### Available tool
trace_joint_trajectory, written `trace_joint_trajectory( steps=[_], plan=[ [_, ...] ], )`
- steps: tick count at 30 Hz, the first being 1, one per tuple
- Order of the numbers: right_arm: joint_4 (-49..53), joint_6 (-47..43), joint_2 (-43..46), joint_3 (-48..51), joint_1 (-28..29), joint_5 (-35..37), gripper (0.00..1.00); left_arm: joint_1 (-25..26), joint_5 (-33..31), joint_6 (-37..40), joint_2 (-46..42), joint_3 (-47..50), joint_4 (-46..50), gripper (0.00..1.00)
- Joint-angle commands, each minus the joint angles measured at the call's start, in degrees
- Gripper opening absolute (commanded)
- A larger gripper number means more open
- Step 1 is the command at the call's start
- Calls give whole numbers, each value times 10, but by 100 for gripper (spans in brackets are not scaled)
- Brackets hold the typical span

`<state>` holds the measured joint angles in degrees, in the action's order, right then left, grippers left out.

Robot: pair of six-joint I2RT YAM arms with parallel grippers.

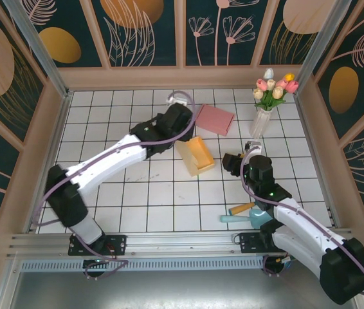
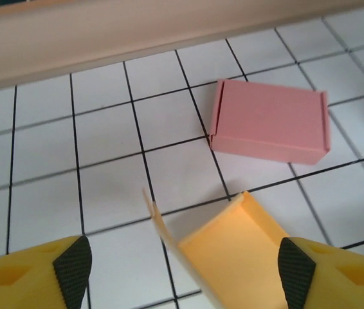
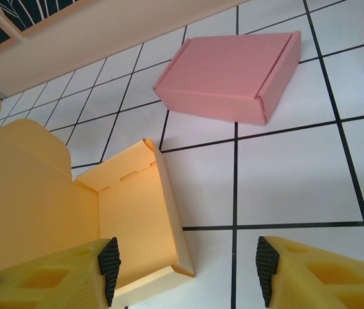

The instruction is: Fold the paper box

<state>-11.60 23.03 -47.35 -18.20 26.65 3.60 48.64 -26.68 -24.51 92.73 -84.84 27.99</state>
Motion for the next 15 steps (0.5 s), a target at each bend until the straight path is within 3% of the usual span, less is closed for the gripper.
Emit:
trace_joint_trajectory(
  steps=[1,6,9,11,15],
  plan=[
    [-3,-6,0,0,-5,12,61,0,59,-117,-35,56,-51,83],
    [6,-15,-1,-3,-5,21,61,0,152,-165,-41,108,-97,82],
    [9,-19,0,-1,-4,27,61,0,149,-166,-15,93,-80,78],
    [10,-22,0,-3,-4,29,61,0,138,-154,7,74,-55,72],
    [11,-23,0,-4,-4,22,62,0,119,-129,35,42,-8,49]
  ],
)
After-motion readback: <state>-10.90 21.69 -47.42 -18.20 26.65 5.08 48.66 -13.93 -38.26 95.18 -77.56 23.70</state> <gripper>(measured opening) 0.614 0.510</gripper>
